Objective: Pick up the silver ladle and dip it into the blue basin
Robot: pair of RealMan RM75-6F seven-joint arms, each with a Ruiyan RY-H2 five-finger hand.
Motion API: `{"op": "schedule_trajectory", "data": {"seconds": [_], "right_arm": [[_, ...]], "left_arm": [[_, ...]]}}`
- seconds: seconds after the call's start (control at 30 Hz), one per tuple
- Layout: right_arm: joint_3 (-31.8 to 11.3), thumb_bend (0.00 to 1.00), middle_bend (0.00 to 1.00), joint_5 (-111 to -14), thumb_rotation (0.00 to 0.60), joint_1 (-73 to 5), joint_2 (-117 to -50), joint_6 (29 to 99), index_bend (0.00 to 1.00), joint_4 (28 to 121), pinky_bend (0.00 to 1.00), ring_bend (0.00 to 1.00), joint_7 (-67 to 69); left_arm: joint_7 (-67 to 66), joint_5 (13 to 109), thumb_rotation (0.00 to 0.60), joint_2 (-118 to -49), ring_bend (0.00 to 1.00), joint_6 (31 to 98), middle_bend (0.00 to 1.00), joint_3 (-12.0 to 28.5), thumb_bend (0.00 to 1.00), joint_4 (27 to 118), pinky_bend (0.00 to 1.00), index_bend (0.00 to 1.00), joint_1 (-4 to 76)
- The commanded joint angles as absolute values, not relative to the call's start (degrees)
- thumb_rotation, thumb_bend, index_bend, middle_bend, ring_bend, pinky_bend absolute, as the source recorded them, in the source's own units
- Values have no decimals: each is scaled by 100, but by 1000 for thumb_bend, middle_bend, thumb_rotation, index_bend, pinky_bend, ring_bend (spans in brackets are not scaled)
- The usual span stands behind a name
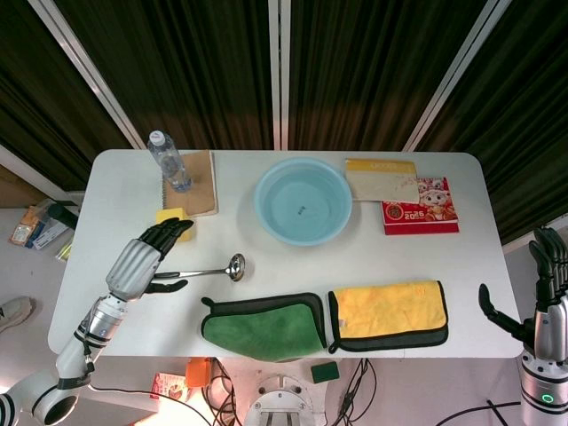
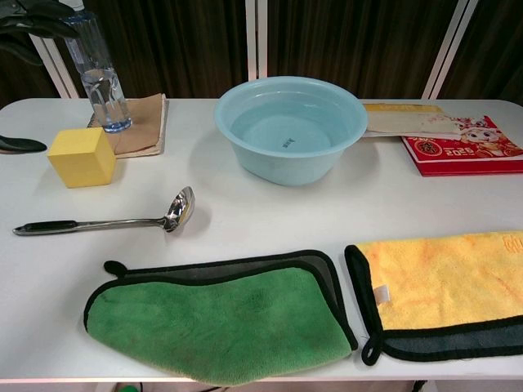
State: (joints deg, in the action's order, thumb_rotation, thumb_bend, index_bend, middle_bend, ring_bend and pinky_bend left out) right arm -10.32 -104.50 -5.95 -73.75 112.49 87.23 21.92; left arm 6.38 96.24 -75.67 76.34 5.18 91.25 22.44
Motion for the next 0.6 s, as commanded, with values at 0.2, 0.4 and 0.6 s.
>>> {"op": "schedule_trajectory", "data": {"seconds": [0.2,0.4,0.6], "right_arm": [[-991,393,0,-10458,600,-613,-7348,11236,0,8766,0,0,2125],[-1006,390,0,-10424,600,-541,-7289,11399,0,8775,0,0,2136],[-976,379,0,-10294,600,-483,-7274,11409,0,8649,0,0,2210]], "left_arm": [[400,9416,600,-7464,105,7646,143,438,93,9211,215,111,2171],[258,8961,600,-7464,105,7417,182,358,93,9111,207,203,2080],[160,8516,600,-7806,118,7063,228,248,102,8572,209,286,2042]]}}
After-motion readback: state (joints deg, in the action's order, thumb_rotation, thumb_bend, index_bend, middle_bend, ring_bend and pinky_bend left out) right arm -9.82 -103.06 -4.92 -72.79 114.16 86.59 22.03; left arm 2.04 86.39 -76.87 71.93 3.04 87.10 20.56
